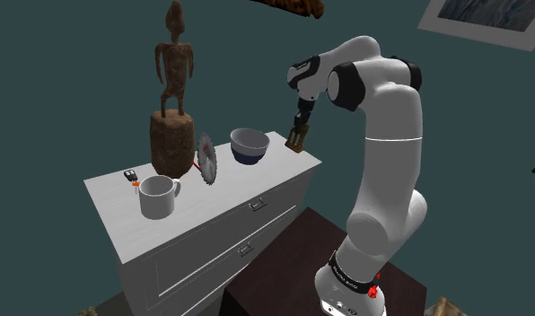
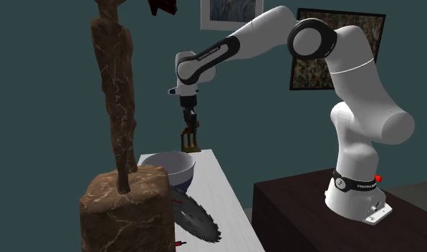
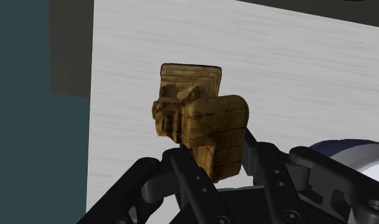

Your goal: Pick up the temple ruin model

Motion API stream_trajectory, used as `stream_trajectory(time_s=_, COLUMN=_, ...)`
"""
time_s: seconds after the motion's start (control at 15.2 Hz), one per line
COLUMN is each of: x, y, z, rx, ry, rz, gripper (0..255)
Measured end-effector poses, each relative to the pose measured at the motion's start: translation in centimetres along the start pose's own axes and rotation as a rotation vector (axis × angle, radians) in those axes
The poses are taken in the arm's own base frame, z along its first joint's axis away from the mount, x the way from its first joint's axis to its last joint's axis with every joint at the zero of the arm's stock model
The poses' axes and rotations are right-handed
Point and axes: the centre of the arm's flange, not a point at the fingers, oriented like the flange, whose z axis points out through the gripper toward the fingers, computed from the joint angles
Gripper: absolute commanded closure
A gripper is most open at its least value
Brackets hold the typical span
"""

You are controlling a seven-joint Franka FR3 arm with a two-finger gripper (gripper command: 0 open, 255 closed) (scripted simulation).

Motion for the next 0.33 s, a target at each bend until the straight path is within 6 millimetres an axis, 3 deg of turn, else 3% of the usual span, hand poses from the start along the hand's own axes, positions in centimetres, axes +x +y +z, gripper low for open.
stream_trajectory(time_s=0.33, x=0.0, y=0.0, z=-2.3, rx=0.000, ry=0.000, rz=0.000, gripper=255)
